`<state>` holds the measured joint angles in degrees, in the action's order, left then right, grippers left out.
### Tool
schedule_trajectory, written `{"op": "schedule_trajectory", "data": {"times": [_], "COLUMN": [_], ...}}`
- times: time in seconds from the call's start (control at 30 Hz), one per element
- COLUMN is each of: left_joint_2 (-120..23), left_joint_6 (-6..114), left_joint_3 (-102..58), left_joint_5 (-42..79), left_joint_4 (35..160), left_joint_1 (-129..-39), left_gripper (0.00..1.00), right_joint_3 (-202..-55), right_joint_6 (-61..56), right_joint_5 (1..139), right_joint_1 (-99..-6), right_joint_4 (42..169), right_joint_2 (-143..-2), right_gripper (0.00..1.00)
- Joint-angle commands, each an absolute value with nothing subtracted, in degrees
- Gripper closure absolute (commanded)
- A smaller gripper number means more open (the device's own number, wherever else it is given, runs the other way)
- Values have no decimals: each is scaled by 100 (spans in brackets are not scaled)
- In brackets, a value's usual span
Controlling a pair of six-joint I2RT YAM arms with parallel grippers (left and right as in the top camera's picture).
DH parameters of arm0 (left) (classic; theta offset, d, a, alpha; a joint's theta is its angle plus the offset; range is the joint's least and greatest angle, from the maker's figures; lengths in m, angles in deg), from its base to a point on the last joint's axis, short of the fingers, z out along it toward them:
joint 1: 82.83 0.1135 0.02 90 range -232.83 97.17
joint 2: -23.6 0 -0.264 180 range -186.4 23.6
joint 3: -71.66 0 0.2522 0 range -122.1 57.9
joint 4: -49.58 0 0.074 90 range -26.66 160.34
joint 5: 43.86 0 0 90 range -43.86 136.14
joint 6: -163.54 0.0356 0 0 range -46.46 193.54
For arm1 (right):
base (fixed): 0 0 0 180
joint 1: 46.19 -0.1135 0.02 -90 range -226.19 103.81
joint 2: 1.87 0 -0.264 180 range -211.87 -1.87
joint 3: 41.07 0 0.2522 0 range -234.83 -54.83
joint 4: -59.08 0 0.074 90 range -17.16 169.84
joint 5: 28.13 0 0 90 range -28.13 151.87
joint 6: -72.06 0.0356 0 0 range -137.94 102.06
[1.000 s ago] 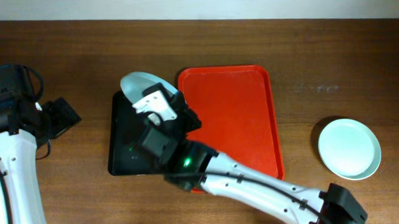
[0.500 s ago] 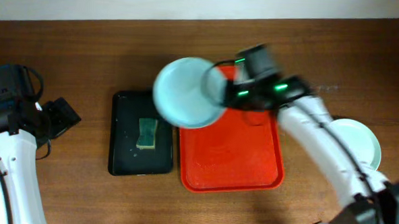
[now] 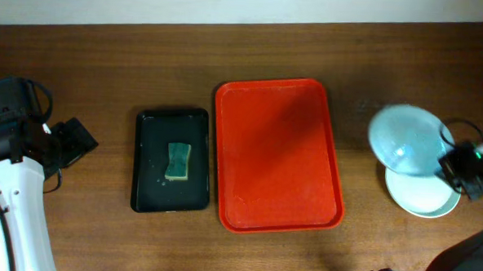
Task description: Clean dirty plates on tray and stack at the side
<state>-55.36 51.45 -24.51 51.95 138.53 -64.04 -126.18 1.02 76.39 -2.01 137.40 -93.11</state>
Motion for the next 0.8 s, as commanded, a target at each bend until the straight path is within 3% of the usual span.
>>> {"op": "schedule_trajectory", "data": {"times": [0.0,0.13,0.17,0.2,0.23,0.27,0.5,0.67,0.77], "left_joint_2": [-5518,-5518,-5518,-5518,-5518,-5518,-5518,-5518,-5518], "left_joint_6": [5091,5091,5091,5091,5091,5091,5091,5091,5091], "left_joint_3": [-2521,-2521,-2521,-2521,-2521,-2521,-2521,-2521,-2521], "left_joint_5": [5195,5195,5195,5195,5195,5195,5195,5195,5195], "left_joint_4": [13851,13849,13849,13851,13851,13849,13849,13849,13851], "left_joint_1": [-6376,-6374,-6374,-6374,-6376,-6376,-6374,-6376,-6374], "left_gripper": [1,1,1,1,0,1,1,1,1], "right_joint_3": [-11952,-11519,-11515,-11515,-11519,-11525,-11558,-11560,-11560], "right_joint_6": [25,443,443,456,539,322,-576,-703,-703], "right_joint_5": [7160,7077,7060,7062,7114,7562,8633,8994,8983], "right_joint_1": [590,1266,1381,1464,1530,1497,96,-1856,-2861], "right_joint_4": [13397,13126,13134,13180,13283,13381,13836,14013,13943], "right_joint_2": [-9414,-9416,-9416,-9414,-9409,-9392,-8463,-6640,-5696], "right_gripper": [96,96,89,64,48,39,38,40,50]}}
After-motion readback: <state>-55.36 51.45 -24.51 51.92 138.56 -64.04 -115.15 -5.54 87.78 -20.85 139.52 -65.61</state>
